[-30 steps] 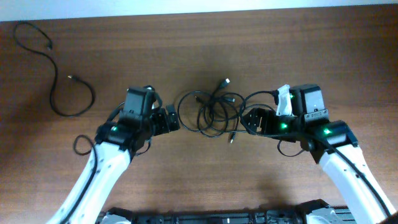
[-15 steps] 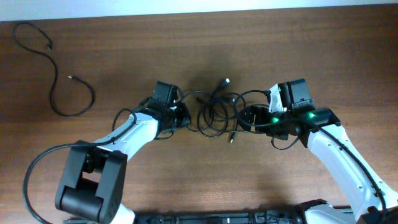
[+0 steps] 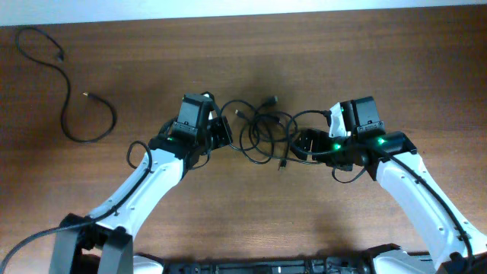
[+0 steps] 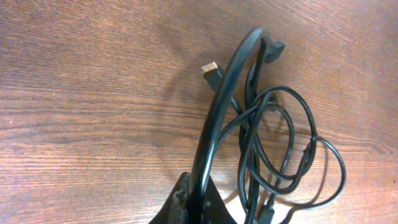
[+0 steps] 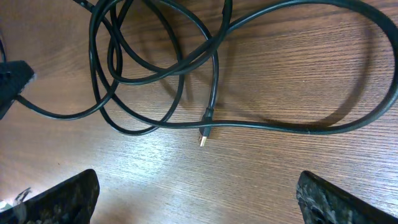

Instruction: Untangle cables

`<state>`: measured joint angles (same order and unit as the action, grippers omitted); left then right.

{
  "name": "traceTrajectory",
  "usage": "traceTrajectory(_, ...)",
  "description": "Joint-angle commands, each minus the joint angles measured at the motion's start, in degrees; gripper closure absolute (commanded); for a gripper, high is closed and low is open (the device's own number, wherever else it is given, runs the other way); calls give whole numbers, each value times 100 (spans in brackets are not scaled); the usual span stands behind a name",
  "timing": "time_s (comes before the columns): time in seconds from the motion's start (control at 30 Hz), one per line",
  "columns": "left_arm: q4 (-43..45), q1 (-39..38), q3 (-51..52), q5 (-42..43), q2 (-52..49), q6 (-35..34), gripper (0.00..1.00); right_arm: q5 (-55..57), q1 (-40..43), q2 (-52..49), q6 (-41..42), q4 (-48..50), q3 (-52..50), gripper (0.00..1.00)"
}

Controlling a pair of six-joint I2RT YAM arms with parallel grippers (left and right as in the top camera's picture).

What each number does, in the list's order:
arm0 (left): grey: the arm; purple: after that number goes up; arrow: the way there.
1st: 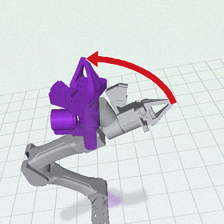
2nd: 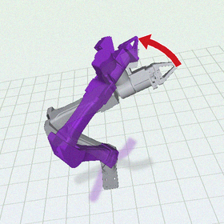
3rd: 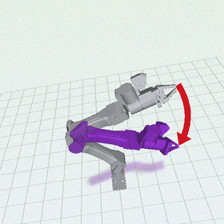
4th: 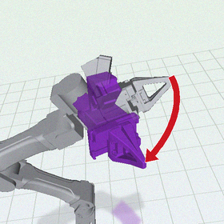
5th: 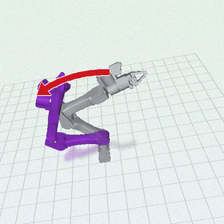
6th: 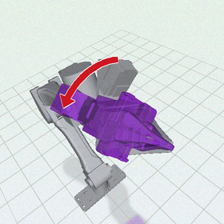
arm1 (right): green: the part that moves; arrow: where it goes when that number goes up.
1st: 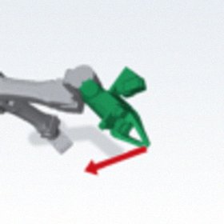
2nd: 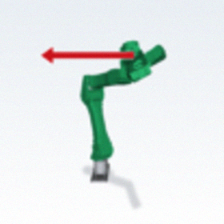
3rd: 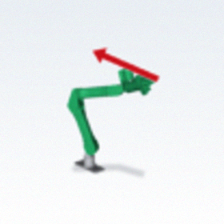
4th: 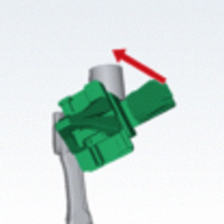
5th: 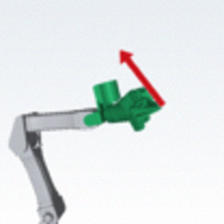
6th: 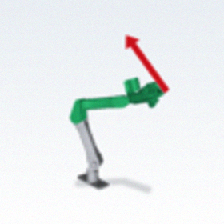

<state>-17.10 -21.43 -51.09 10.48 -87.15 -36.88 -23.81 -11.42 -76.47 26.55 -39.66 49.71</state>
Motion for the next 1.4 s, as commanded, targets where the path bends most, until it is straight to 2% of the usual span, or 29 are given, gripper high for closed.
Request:
traceTrajectory(0.0, -31, -11, -2, -39, 256, 114, 100, 52, 20, -15, -57, 20, 22, 1)
traceTrajectory(0.17, -57, -11, -2, 223, 367, 116, 100, 50, 20, -15, -57, 33, 22, 1)
traceTrajectory(0.23, -164, -11, -2, 216, 664, 710, 100, 48, 20, -15, -55, 120, 22, 1)
traceTrajectory(0.3, -166, -11, -2, 216, 758, 833, 100, -144, 20, -15, -55, 411, 22, 0)
traceTrajectory(0.33, -164, -11, -2, 216, 789, 833, 100, -361, 20, -15, -52, 562, 22, 8)
traceTrajectory(0.37, -160, -11, -2, 216, 846, 833, 100, -575, 20, -15, -52, 717, 22, 22)
traceTrajectory(0.4, -160, -11, -2, 219, 881, 833, 100, -629, 20, -15, -50, 782, 22, 26)
traceTrajectory(0.5, -140, -11, -2, 219, 988, 833, 100, -706, 20, -15, 293, 868, 22, 26)
traceTrajectory(0.6, -138, -11, -2, 219, 1032, 831, 100, -706, 13, -20, 295, 914, 22, 26)
traceTrajectory(0.67, -87, -11, -2, 212, 1032, 789, 100, -702, -2, -109, 599, 955, 22, 26)
traceTrajectory(0.73, 39, -11, -2, 153, 1032, 179, 100, -682, -160, -446, 723, 1263, 22, 26)
traceTrajectory(0.9, 188, -11, -2, 170, 1032, 85, 100, -752, -835, -1578, 1934, 2074, 22, 26)
traceTrajectory(0.93, 186, -11, 0, 170, 1032, 87, 100, -748, -940, -1759, 2267, 2273, 22, 27)
traceTrajectory(1.0, 186, -11, 0, 149, 1032, 87, 100, -743, -1034, -1982, 2761, 2588, 22, 41)
traceTrajectory(1.1, 118, -11, 0, 13, 1032, 92, 100, -708, -1027, -2048, 2863, 3469, 24, 45)
traceTrajectory(1.13, 120, -11, 0, -57, 1032, 133, 100, -717, -1027, -2048, 2859, 3541, 24, 45)
traceTrajectory(1.17, 120, -11, 0, -155, 1032, 289, 100, -723, -1010, -2048, 2822, 3543, 24, 28)
traceTrajectory(1.2, 122, -11, 0, -275, 1032, 376, 100, -728, -901, -2048, 2813, 3541, 24, 24)
traceTrajectory(1.33, 144, -11, 0, -435, 1032, 376, 100, -1408, -271, -2048, 2822, 3543, 24, 25)
traceTrajectory(1.37, 170, -11, 0, -435, 1029, 647, 100, -1676, -229, -2048, 2846, 3567, 24, 25)
